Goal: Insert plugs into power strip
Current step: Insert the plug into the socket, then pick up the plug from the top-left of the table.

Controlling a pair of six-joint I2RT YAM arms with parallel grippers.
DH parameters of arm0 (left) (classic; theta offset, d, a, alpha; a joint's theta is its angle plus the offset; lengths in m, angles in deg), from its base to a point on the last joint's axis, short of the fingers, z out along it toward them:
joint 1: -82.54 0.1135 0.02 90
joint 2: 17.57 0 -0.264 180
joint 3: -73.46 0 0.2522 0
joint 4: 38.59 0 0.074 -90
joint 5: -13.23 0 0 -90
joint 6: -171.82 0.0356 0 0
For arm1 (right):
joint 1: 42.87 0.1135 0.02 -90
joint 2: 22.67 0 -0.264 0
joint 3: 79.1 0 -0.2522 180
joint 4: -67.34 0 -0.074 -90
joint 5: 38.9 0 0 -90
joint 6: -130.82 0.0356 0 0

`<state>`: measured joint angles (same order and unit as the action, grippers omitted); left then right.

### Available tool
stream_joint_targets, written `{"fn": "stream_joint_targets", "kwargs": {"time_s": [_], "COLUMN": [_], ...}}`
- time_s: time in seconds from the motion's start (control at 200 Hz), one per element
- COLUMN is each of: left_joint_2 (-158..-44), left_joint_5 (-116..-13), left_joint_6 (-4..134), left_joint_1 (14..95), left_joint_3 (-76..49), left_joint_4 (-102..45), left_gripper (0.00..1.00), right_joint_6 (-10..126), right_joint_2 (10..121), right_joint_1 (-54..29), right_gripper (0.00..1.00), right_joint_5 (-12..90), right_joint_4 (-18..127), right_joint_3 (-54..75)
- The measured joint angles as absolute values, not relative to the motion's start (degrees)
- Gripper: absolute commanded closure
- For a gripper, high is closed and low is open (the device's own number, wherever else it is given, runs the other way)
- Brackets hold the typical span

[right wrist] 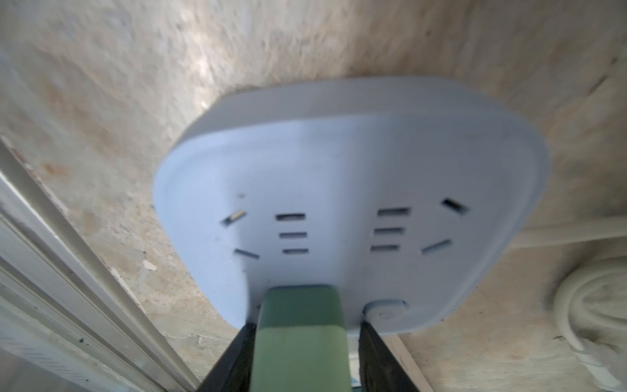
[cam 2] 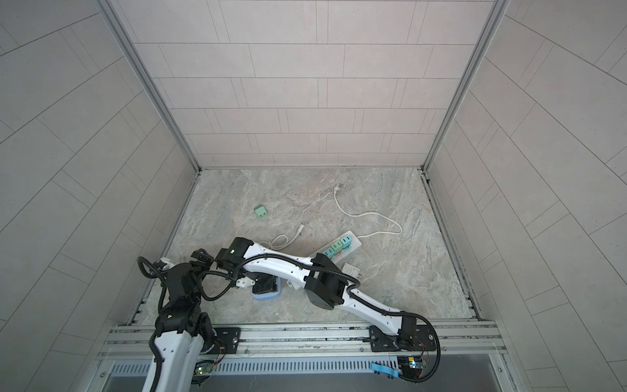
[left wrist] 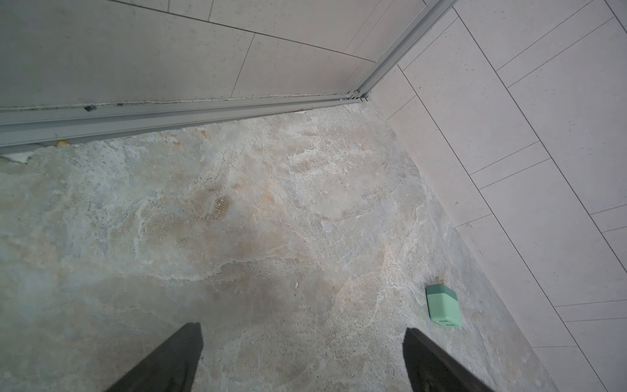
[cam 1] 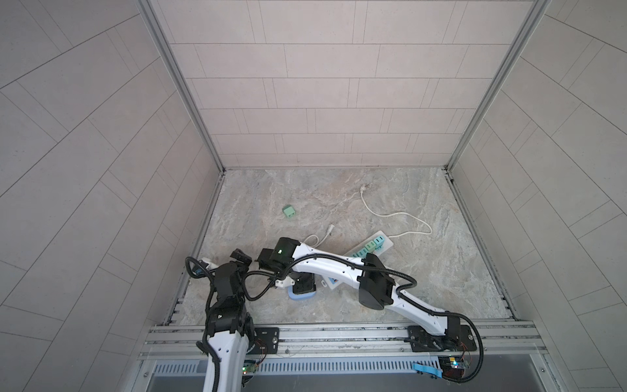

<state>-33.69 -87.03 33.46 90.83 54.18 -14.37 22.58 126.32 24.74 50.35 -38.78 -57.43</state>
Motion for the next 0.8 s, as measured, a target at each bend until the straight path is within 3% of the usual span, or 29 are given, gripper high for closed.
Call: {"fn": "stream_joint_targets", "kwargs": {"time_s": [0.055, 0.115, 0.28, 0.385, 0.585, 0.71, 0.801], "left_joint_2": [-35.07, -37.37, -50.74, -63.81, -90.41, -102.81, -109.21], "left_joint_5": [-85.52, -83.16, -75.75, -73.70, -76.91, -78.09, -78.99], "left_joint_6": [34.27, 35.30, 38.03, 41.57, 50.25, 52.31, 52.15], "left_joint_1": [90.86, 90.83, 90.20, 84.69, 68.80, 67.51, 67.51], "left_joint_3": [54.18, 54.16, 50.31, 42.23, 21.99, 11.67, 6.90], "left_joint_4": [-16.25, -18.91, -25.14, -28.09, -29.82, -27.74, -26.37], "left_gripper": [0.00, 0.00, 0.04, 0.04, 0.10, 0.10, 0.10], "right_joint_6": [22.51, 22.25, 22.71, 24.41, 31.28, 36.13, 39.71], "right_joint_2": [125.71, 124.53, 116.94, 106.06, 69.56, 47.31, 37.76], "right_joint_1": [24.35, 24.07, 23.59, 23.26, 21.20, 16.94, 12.59], "right_gripper": [0.07, 0.01, 0.00, 0.00, 0.00, 0.00, 0.00], "right_joint_5": [49.91, 49.12, 46.87, 47.70, 49.28, 50.24, 51.35], "right_joint_4": [-38.78, -38.75, -36.46, -32.00, -8.57, 8.63, 18.01], "right_joint_3": [-56.75, -54.74, -46.15, -39.31, -11.71, 9.06, 20.14]}}
